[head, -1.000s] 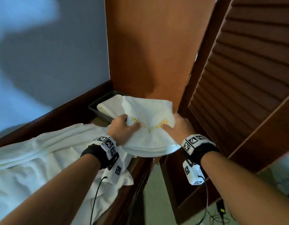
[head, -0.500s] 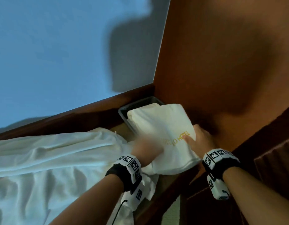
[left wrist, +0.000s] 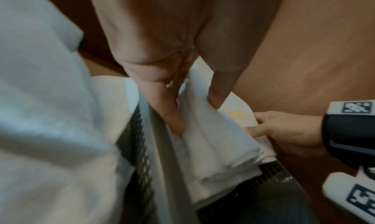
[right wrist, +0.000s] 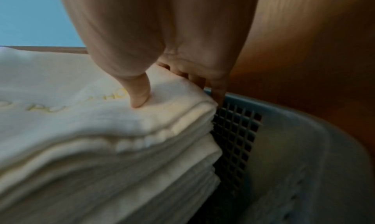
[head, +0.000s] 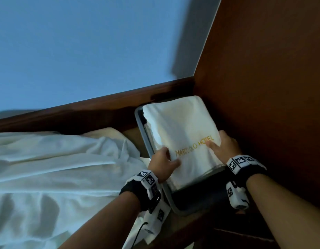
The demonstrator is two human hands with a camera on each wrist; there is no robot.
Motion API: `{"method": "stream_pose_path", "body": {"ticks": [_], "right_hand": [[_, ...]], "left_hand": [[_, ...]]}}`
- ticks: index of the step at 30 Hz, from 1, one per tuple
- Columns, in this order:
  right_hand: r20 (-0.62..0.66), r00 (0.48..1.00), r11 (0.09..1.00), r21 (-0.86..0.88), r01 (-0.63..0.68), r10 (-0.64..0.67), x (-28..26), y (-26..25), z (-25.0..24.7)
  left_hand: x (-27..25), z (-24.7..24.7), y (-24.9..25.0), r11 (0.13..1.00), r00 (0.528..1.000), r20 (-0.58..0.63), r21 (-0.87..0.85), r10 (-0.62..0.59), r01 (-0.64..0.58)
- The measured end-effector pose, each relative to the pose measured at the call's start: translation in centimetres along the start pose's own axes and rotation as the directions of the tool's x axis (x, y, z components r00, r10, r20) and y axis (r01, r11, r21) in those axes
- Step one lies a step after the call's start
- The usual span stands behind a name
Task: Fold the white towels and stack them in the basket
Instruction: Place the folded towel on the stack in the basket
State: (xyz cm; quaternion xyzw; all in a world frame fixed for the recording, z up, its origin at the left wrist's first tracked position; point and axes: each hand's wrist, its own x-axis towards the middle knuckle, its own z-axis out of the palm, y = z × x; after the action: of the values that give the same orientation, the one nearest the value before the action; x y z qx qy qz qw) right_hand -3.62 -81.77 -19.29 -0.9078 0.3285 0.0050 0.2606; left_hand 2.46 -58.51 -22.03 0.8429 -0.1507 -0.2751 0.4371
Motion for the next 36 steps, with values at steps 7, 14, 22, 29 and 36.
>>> {"method": "stream_pose_path", "body": {"ticks": [7, 14, 22, 29, 36], "right_hand": [[0.112, 0.984, 0.987, -0.099, -0.13, 0.141, 2.3, 2.9, 1.9], [-0.036, 0.942, 0.837, -0.471, 0.279, -0.334, -1.4, 0.7, 2.9], [0.309, 0.951, 0.835, -0.522, 0.173, -0.004, -1.4, 3.4, 5.5], [0.358, 0.932, 0.829, -0.538, 0.154, 0.06, -1.1, 3.4, 5.4], [0.335, 0.942, 0.802, -0.562, 0.201, -0.001, -4.9, -1.7, 3.4]], "left_hand": [[2.3, 1.0, -0.7, 0.974, 0.988, 0.091, 0.198, -0.128, 0.108], [4.6, -4.0, 1.7, 0.744, 0.917, -0.173, 0.646, 0.36, -0.171], [12.7, -5.5, 0.1, 0.369, 0.952, 0.301, 0.881, 0.044, -0.296], [11.7, -5.5, 0.1, 0.471, 0.949, 0.316, 0.836, 0.002, -0.28], [4.4, -10.9, 2.2, 0.706, 0.971, 0.236, 0.68, 0.042, -0.196]]}}
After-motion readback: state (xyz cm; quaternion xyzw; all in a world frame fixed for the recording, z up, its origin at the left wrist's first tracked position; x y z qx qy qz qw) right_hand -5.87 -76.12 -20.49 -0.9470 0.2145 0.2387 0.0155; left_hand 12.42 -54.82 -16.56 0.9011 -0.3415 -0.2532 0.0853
